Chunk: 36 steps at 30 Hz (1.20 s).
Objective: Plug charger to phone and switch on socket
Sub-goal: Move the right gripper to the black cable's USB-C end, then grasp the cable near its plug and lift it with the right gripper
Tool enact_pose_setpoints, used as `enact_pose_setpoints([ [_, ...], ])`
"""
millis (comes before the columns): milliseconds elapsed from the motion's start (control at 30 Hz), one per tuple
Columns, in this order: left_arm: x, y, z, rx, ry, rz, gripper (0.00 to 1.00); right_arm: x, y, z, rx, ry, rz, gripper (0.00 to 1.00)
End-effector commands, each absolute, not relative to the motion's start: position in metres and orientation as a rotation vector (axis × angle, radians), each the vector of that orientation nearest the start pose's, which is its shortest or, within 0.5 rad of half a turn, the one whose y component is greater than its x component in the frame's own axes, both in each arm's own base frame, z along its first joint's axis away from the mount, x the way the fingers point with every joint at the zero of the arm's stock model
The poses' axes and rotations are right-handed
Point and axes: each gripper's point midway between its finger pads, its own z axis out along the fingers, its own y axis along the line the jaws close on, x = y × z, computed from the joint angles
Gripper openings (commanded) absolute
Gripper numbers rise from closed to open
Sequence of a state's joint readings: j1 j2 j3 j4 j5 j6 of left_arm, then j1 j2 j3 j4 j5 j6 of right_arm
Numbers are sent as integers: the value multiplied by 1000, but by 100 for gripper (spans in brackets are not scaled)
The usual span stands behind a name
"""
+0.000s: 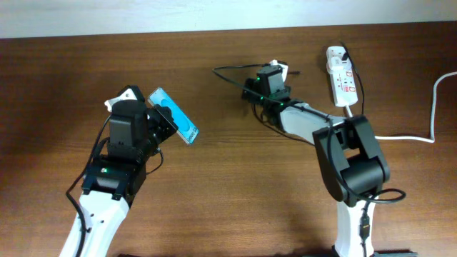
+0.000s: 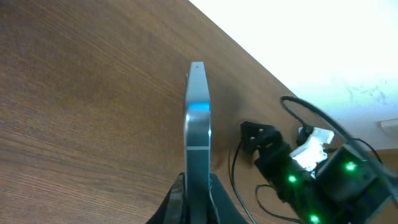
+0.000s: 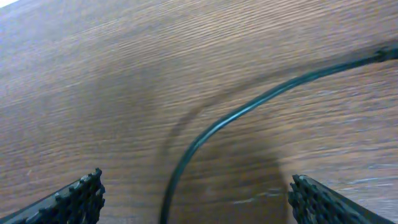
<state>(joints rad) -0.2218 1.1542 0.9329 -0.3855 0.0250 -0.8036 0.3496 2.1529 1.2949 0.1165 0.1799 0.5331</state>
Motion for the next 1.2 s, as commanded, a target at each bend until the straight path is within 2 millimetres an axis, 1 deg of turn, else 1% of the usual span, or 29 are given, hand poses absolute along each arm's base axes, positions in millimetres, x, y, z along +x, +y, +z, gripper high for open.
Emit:
enact_pose_setpoints([
  [0, 359, -82, 227, -617, 2127, -593, 0, 532, 155, 14, 383, 2265, 209, 94],
  [33, 359, -82, 227, -617, 2128, -593, 0, 532, 152, 7, 397, 2266, 191, 91],
  [100, 359, -82, 227, -617, 2128, -593, 0, 535, 148, 2, 409, 2250, 167, 88],
  [200, 359, -82, 227, -617, 2128, -593, 0, 543, 143, 10, 430, 2207, 173, 87],
  [300, 360, -78, 226, -630, 2124, -567, 0, 554, 124, 12, 552, 2171, 200, 85],
  [367, 359, -78, 226, -631, 2126, -566, 0, 560, 117, 14, 566, 2164, 207, 83],
  [467, 359, -78, 226, -630, 2126, -566, 0, 563, 111, 15, 609, 2157, 234, 79],
  [500, 359, -78, 226, -630, 2126, -566, 0, 562, 112, 11, 628, 2160, 244, 75],
  [600, 359, -78, 225, -631, 2129, -565, 0, 561, 118, -5, 612, 2198, 274, 62],
  [633, 358, -78, 225, -632, 2132, -563, 0, 560, 120, -8, 609, 2205, 275, 60],
  [700, 358, -78, 224, -634, 2136, -560, 0, 560, 119, -9, 609, 2209, 272, 55],
  [733, 358, -77, 223, -635, 2136, -558, 0, 560, 119, -8, 608, 2208, 273, 50],
  [800, 358, -77, 223, -635, 2137, -558, 0, 558, 119, -11, 607, 2226, 261, 38],
  [867, 357, -77, 223, -636, 2139, -557, 0, 554, 117, -15, 607, 2250, 246, 32],
  [900, 357, -77, 223, -636, 2139, -557, 0, 552, 119, -16, 570, 2267, 239, 30],
  [967, 357, -77, 223, -636, 2139, -557, 0, 548, 133, -12, 423, 2326, 282, 22],
  [1033, 357, -77, 223, -636, 2139, -557, 0, 540, 141, -7, 363, 2372, 317, 16],
  [1067, 357, -77, 223, -636, 2139, -557, 0, 534, 142, -2, 359, 2403, 326, 14],
  [1133, 357, -77, 223, -636, 2139, -557, 0, 519, 140, 0, 360, 2470, 314, 11],
  [1167, 357, -77, 223, -636, 2139, -557, 0, 508, 137, 0, 366, 2518, 291, 9],
])
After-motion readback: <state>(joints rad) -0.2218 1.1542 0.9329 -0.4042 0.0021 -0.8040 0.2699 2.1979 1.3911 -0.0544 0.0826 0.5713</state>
